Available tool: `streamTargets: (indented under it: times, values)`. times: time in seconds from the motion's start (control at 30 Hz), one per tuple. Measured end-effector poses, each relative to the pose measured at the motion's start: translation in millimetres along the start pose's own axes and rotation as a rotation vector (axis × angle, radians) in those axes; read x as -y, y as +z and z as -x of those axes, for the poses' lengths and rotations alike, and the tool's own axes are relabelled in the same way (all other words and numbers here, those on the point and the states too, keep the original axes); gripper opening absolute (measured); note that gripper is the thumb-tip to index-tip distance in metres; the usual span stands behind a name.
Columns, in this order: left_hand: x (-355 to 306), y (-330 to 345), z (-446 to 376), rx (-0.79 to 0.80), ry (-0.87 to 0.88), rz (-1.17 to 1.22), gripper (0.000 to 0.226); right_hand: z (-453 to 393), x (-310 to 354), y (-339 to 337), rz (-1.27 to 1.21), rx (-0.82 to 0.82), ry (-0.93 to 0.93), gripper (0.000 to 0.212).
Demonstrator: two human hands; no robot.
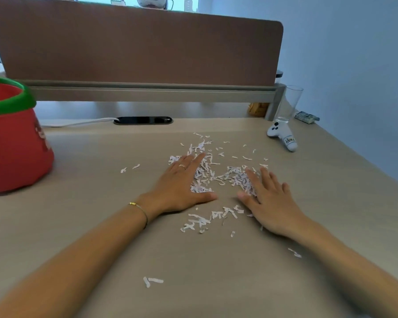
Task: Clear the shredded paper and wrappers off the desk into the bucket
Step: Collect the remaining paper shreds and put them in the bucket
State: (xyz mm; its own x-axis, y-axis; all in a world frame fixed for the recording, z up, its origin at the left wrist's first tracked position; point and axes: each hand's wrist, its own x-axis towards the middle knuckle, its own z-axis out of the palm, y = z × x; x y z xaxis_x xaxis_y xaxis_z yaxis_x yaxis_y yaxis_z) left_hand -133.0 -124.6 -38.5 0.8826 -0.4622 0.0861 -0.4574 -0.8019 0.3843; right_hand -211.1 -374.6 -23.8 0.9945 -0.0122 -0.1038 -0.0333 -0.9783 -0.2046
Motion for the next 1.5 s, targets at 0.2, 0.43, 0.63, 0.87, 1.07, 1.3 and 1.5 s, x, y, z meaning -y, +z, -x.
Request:
streamTargets:
  times: [0.2, 0.43, 0.63, 0.87, 1.07, 1.3, 1.5]
  values:
    - [-3.7, 3.9, -20.8, -0.151, 0.057, -0.066, 0.074, -15.3, 10.1, 10.3, 0.022, -0.014, -0.044, 0.077]
    - [-1.1, 0.6, -11.8, -0.281, 0.146, -0.209, 0.033, -56.0, 31.9, 12.2, -0.006, -0.034, -0.134, 0.08]
    - [23.9, -15.5, -12.1, -0.324, 0.019, -0.19, 0.038, -98.3, 57.7, 13.4, -0.005, -0.043, -0.234, 0.088]
    - [43.3, -28.4, -9.3, -0.315, -0.155, -0.139, 0.046, -124.4, 77.4, 16.2, 0.014, -0.269, -0.403, 0.06]
    - [42.6, -33.0, -9.4, -0.314, -0.179, -0.172, 0.05, -112.0, 79.3, 13.6, 0.043, -0.388, -0.505, 0.026]
    - [39.7, -34.7, -9.6, -0.281, -0.158, -0.249, 0.043, -105.8, 98.2, 4.4, 0.253, -0.26, -0.579, 0.033]
    - [40.1, -54.2, -8.8, -0.303, -0.174, -0.248, 0.045, -115.2, 124.3, -11.8, -0.039, -0.282, -0.503, 0.041]
